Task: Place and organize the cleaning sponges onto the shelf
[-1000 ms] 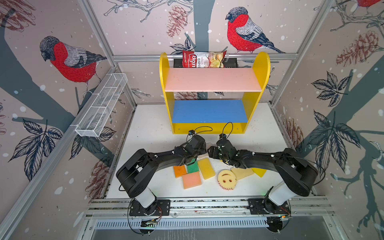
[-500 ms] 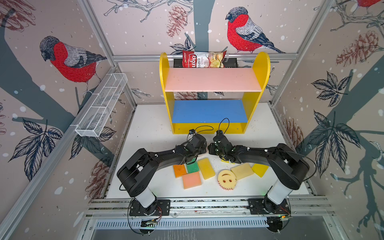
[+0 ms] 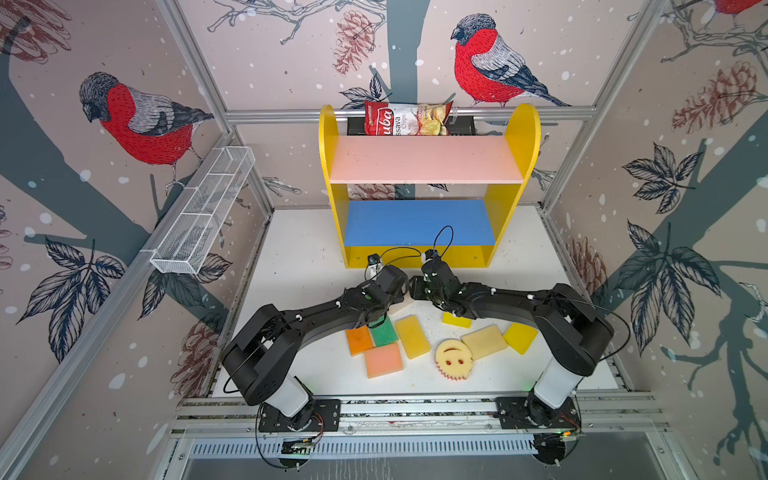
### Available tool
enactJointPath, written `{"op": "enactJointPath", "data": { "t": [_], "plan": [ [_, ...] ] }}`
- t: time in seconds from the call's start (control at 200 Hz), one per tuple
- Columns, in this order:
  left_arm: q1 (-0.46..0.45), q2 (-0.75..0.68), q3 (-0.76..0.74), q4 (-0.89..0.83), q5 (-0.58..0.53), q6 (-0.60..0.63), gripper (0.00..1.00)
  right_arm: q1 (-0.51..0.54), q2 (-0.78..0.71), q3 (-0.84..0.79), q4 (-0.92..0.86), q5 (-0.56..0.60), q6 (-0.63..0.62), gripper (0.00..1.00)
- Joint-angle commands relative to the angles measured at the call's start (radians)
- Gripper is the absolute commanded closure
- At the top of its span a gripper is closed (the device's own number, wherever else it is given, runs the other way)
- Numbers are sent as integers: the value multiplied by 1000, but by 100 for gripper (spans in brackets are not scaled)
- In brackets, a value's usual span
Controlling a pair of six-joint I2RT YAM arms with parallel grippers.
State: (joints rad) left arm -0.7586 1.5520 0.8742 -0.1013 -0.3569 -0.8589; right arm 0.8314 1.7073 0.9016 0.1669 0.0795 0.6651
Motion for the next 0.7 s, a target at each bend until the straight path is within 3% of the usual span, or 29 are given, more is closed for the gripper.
{"op": "enactJointPath", "data": {
  "t": [0.0, 0.065, 0.195, 0.385, 0.695],
  "plan": [
    [30, -7, 1, -47, -34, 33, 60, 16, -37, -48, -26, 16, 19, 44],
    [52, -7, -7, -43, -17, 34, 59, 26, -46, -69, -40, 11, 33, 38],
    [65, -1, -18, -24, 7, 40, 57, 45, -37, -85, -44, 0, 41, 37],
    [65, 43, -16, -3, 53, 35, 58, 48, 32, -46, -7, -53, 32, 56],
    [65, 62, -31, 12, 76, 20, 59, 21, 172, 113, 22, -110, 8, 58]
  ]
}}
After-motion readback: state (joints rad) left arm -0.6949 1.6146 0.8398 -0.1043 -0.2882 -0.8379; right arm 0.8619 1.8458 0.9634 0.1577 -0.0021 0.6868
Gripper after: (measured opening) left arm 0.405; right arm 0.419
